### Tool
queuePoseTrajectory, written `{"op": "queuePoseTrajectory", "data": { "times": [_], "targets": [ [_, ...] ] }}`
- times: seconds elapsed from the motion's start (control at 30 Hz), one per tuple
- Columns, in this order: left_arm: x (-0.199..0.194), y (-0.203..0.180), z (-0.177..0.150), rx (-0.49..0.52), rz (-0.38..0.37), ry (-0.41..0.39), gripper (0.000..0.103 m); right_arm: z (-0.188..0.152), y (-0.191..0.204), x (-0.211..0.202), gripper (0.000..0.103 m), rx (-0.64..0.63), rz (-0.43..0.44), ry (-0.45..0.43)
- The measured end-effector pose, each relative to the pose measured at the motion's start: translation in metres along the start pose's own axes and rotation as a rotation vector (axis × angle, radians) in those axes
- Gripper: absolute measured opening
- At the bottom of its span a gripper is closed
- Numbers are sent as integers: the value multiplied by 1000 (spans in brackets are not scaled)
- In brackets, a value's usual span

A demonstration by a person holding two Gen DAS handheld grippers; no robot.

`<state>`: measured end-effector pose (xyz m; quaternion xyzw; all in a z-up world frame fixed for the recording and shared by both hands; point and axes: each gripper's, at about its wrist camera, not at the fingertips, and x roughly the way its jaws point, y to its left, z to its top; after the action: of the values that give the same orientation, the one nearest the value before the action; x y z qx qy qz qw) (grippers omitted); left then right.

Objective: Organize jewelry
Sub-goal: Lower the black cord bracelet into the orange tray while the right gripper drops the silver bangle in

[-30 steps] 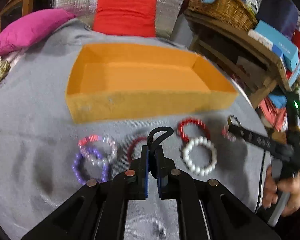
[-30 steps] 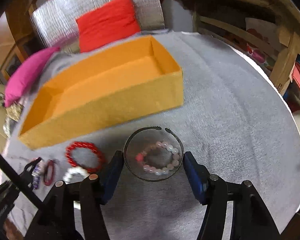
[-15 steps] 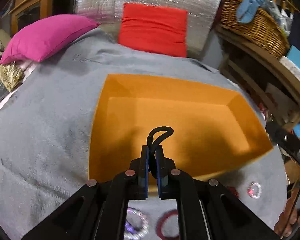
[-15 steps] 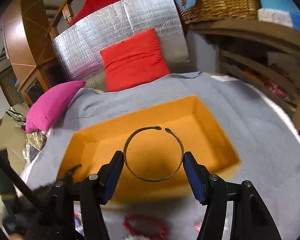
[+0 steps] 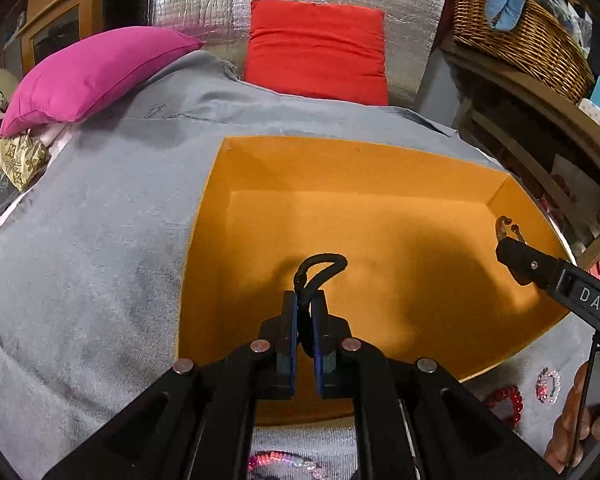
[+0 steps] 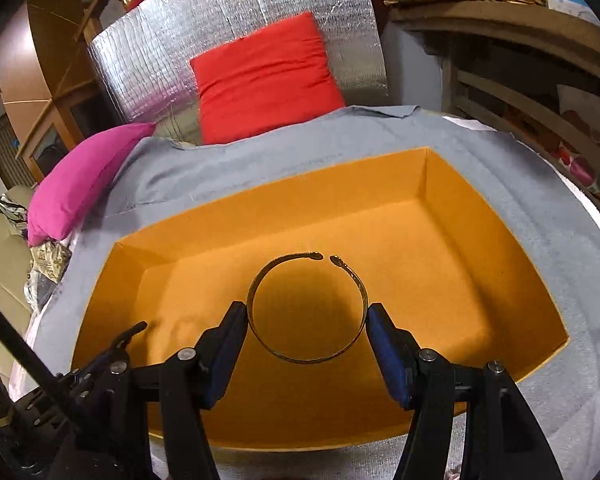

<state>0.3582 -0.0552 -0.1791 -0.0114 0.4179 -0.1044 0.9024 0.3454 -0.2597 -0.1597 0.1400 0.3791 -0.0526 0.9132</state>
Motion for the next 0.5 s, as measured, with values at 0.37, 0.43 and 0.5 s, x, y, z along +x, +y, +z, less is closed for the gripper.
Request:
{"op": "queuePoseTrajectory", "data": {
  "times": [0.37, 0.43, 0.5],
  "targets": [
    [8, -6, -1, 20, -3, -5, 7, -9, 6, 8, 64, -82, -66, 44],
    [10, -8, -1, 34, 0, -5, 7, -9, 6, 12, 64, -102, -93, 71],
    [12, -10, -1, 44, 3, -4, 7, -11, 7, 16, 64, -121, -111, 93]
  ]
}}
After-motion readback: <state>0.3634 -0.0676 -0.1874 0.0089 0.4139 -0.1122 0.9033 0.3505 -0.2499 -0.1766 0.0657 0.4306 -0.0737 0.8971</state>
